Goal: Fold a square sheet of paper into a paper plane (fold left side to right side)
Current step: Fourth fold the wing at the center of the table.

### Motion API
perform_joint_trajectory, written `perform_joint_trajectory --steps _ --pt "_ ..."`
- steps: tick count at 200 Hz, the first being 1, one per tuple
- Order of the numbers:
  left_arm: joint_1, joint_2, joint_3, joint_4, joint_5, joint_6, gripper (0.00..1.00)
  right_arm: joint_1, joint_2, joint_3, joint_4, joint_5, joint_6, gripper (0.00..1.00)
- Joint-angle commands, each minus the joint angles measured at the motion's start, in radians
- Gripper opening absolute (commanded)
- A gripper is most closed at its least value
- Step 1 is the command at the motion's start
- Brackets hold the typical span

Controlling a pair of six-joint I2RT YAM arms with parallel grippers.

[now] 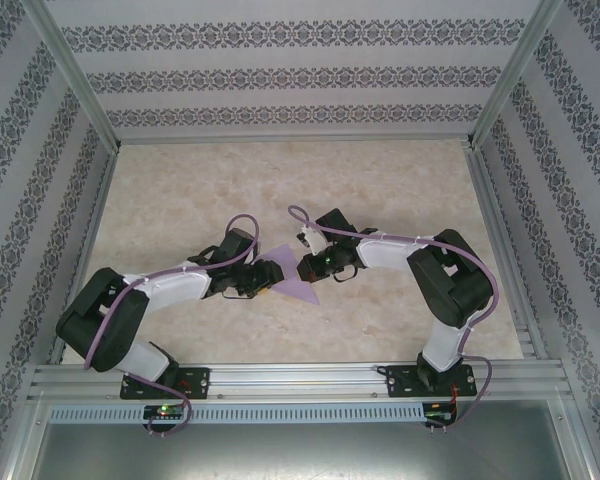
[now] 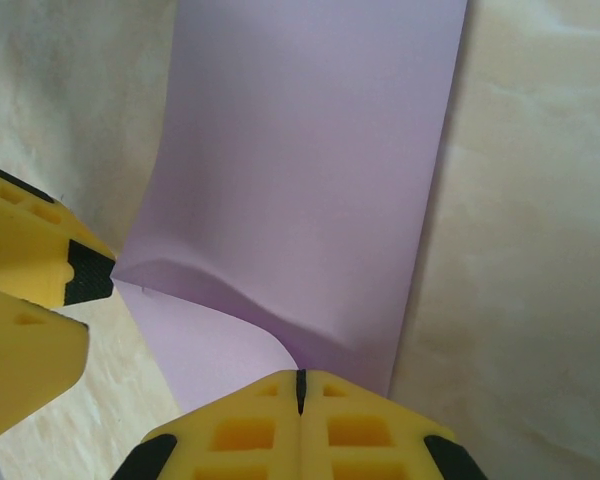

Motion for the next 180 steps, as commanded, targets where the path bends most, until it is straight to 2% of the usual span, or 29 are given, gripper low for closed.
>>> perform_joint_trajectory --steps 1,45,101,180 --pt "-0.005 0.021 0.014 0.012 -0.01 -0.034 0.49 -0.012 -0.018 -0.004 -0.015 0.006 -0.018 0.02" --pt "-0.004 0.041 0.02 0.013 -0.008 -0.041 0.51 -0.012 -0.012 -0.002 -0.012 0.003 -0.018 0.02" --pt "-0.005 -0.008 0.009 -0.016 -0.032 -0.045 0.55 -0.013 -0.012 -0.002 -0.012 0.005 -0.017 0.02" --pt "-0.004 0.052 0.031 0.028 -0.012 -0.053 0.51 -0.013 -0.012 -0.002 -0.019 0.011 -0.018 0.02"
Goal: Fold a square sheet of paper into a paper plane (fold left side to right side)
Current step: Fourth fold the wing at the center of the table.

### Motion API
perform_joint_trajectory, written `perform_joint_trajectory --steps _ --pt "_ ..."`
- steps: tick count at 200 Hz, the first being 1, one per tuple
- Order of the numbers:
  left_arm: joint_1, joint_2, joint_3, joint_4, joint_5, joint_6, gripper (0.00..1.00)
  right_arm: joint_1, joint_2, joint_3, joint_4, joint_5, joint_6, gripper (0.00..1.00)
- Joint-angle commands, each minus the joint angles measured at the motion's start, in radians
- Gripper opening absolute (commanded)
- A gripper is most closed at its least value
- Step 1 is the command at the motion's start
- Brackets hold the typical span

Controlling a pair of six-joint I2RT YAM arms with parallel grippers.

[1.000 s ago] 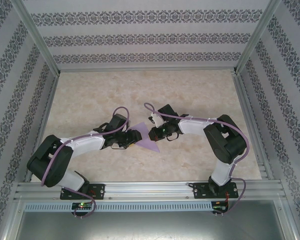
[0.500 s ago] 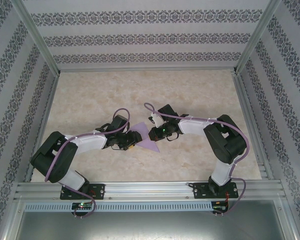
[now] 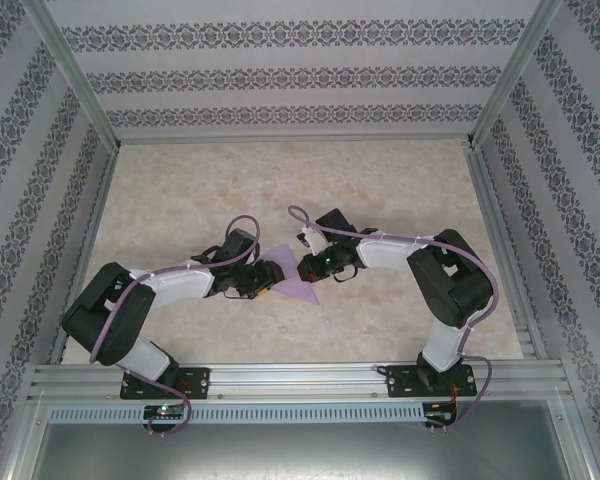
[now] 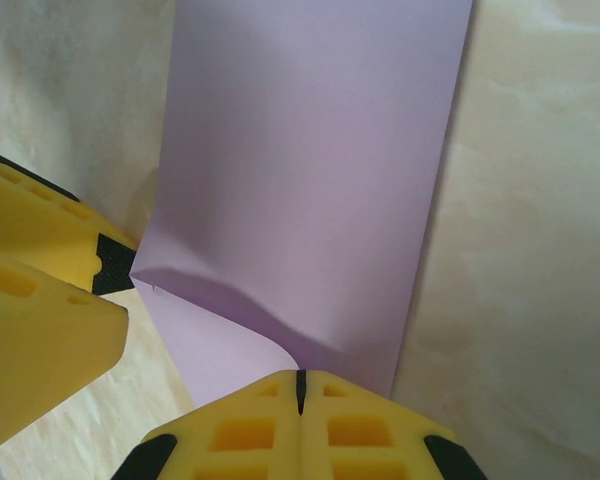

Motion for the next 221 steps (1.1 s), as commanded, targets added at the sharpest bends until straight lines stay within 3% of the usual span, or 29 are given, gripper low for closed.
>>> perform_joint_trajectory --steps 1,46,107,129,173,221 --pt "-0.004 0.015 0.024 0.017 -0.005 -0.016 0.51 -0.013 -0.012 -0.002 -0.016 0.01 -0.018 0.02" --pt "-0.005 -0.001 0.02 0.023 -0.013 -0.023 0.33 -0.015 -0.038 -0.012 -0.002 0.013 -0.014 0.07" --pt "-0.006 -0.041 0.033 -0.011 -0.034 -0.024 0.11 -0.024 -0.208 -0.078 0.005 0.139 -0.019 0.31" --pt "-0.006 -0.056 0.04 -0.016 -0.037 -0.026 0.05 -0.02 -0.287 -0.116 -0.005 0.183 -0.041 0.33" --pt "-0.005 -0.081 0.057 -0.044 -0.047 -0.021 0.04 0.103 -0.411 -0.211 0.029 0.259 -0.088 0.37" --pt "-0.006 -0.082 0.068 -0.045 -0.042 -0.023 0.05 0.259 -0.367 -0.254 0.095 0.44 -0.112 0.4"
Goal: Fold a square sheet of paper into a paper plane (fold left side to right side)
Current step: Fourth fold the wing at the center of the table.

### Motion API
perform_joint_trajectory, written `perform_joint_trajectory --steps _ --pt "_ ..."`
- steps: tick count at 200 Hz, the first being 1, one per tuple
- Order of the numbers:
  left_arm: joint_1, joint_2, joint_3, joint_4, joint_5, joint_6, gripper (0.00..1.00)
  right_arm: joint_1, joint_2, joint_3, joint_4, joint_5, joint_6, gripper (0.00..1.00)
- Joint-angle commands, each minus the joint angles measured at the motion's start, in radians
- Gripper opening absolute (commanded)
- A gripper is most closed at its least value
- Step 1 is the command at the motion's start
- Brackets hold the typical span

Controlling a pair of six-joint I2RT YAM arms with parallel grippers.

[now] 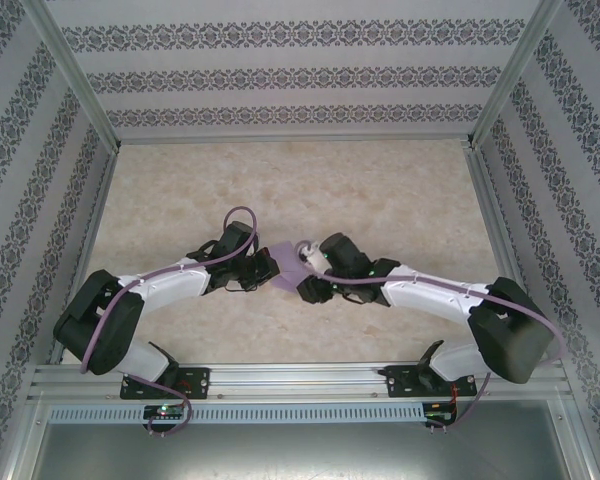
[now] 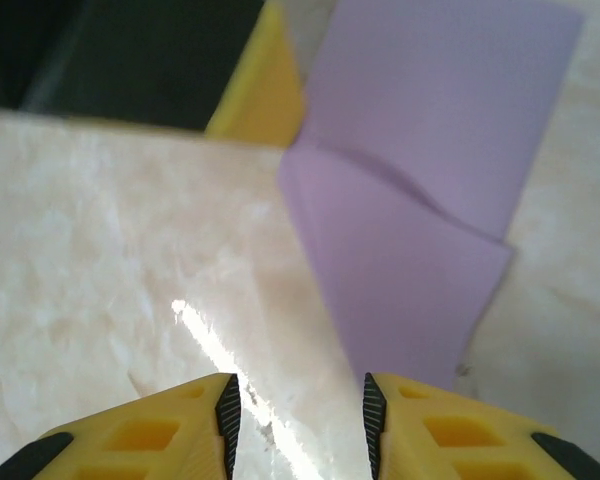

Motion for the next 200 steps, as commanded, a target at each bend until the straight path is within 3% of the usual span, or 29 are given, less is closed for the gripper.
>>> perform_joint_trajectory --steps 1,66,113,200 --pt "-0.006 -0.018 0.026 -0.033 -0.016 -0.001 0.05 0.04 0.033 -0.011 0.051 0.132 -0.033 0.4" --pt "-0.005 -0.018 0.036 -0.034 -0.018 -0.001 0.04 0.073 0.136 0.04 0.054 0.203 -0.064 0.37" --pt "-0.005 -0.019 0.038 -0.037 -0.018 0.003 0.04 0.083 0.192 0.086 0.029 0.229 -0.075 0.27" --pt "-0.005 -0.011 0.051 -0.042 -0.02 0.006 0.04 0.09 0.229 0.086 0.042 0.232 -0.085 0.34"
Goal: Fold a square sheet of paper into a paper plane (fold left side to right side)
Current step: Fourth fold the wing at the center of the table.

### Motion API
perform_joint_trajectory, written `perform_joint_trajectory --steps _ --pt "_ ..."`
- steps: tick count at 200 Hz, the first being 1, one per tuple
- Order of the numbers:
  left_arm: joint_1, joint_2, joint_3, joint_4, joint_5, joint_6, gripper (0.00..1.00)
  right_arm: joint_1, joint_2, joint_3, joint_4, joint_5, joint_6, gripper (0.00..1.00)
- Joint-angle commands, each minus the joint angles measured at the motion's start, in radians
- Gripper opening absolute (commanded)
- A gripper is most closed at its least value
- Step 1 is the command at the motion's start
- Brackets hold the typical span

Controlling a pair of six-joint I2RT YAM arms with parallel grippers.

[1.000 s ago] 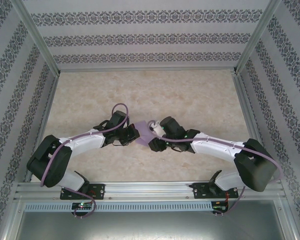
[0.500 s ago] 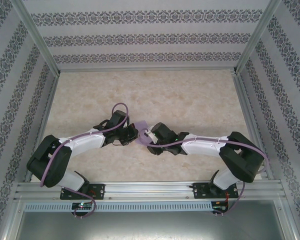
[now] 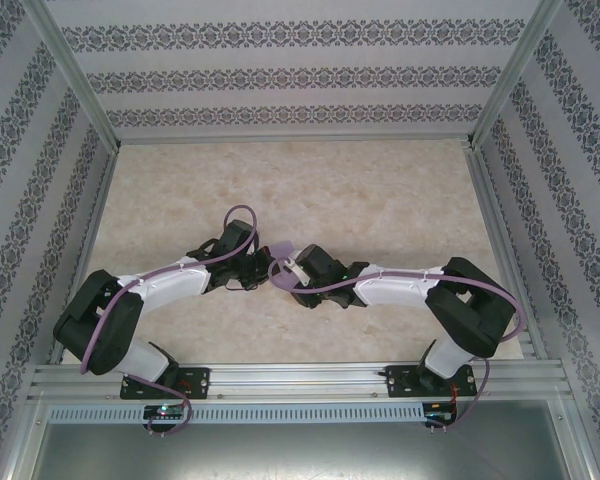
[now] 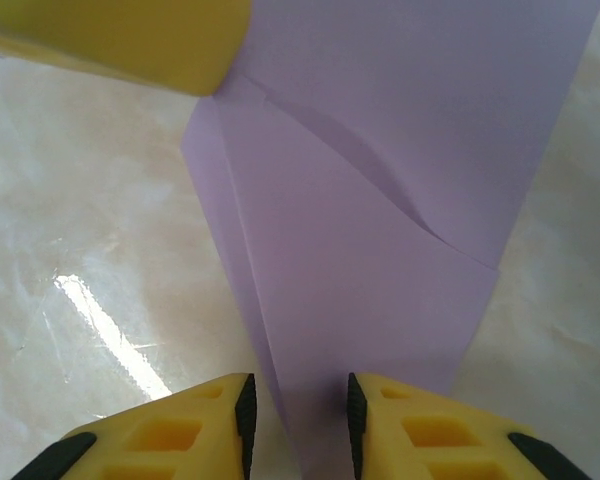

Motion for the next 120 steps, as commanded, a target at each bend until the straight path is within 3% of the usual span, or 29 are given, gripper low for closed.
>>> perform_joint_trajectory --steps 1,43,120 --pt "-0.005 -0.011 0.035 -0.027 -0.019 0.007 0.04 0.013 0.015 0.014 0.009 0.018 -0.014 0.34" --pt "-0.006 -0.006 0.039 -0.029 -0.019 0.007 0.04 0.019 0.011 0.004 0.015 0.035 -0.018 0.35" --pt "-0.006 -0.014 0.036 -0.041 -0.028 0.01 0.04 0.019 -0.003 -0.004 0.009 0.069 -0.017 0.15"
